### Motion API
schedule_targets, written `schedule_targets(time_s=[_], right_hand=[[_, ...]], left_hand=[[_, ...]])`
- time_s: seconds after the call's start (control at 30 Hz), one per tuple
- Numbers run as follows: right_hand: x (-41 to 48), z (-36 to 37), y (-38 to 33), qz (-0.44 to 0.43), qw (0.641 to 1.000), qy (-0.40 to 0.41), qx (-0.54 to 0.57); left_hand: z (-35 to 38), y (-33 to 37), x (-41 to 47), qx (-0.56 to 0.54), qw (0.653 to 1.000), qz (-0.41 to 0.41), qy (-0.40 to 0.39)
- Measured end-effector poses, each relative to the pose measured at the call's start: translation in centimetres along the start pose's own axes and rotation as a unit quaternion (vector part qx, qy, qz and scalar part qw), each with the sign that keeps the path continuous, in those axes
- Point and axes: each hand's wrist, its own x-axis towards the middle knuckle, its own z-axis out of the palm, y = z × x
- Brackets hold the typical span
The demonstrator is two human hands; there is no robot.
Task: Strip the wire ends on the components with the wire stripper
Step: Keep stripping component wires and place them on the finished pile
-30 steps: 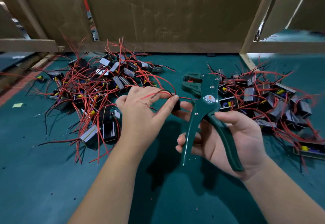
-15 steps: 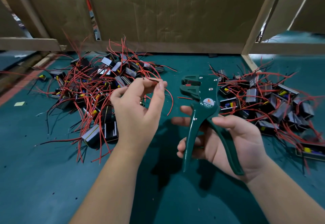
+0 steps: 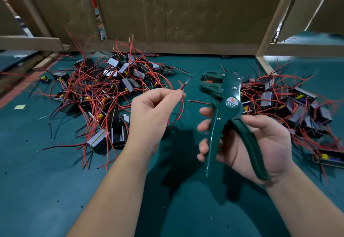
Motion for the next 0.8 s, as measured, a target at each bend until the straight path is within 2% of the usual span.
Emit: schedule_targets(time_s=[0.13, 0.3, 0.43, 0.53, 0.8], right_hand=[[0.14, 0.32, 0.23, -0.062, 0.998, 0.018, -0.024], [0.26, 0.15, 0.32, -0.083, 0.994, 0.042, -0.050], [0.32, -0.21, 0.35, -0.103, 0.991, 0.062, -0.058], [0.23, -0.14, 0.31, -0.108, 0.991, 0.056, -0.059], [0.31, 0.01, 0.57, -0.092, 0.991, 0.066, -0.071]], left_hand=[[0.18, 0.02, -0.27, 0.044, 0.998, -0.021, -0.045], [0.58, -0.17, -0.66, 0.087, 0.991, -0.021, -0.095], [0.63, -0.28, -0.66, 0.079, 0.992, -0.030, -0.098], [0.55, -0.30, -0.59, 0.113, 0.988, -0.027, -0.099], [0.47, -0.60, -0.46, 0.138, 0.986, -0.030, -0.089]])
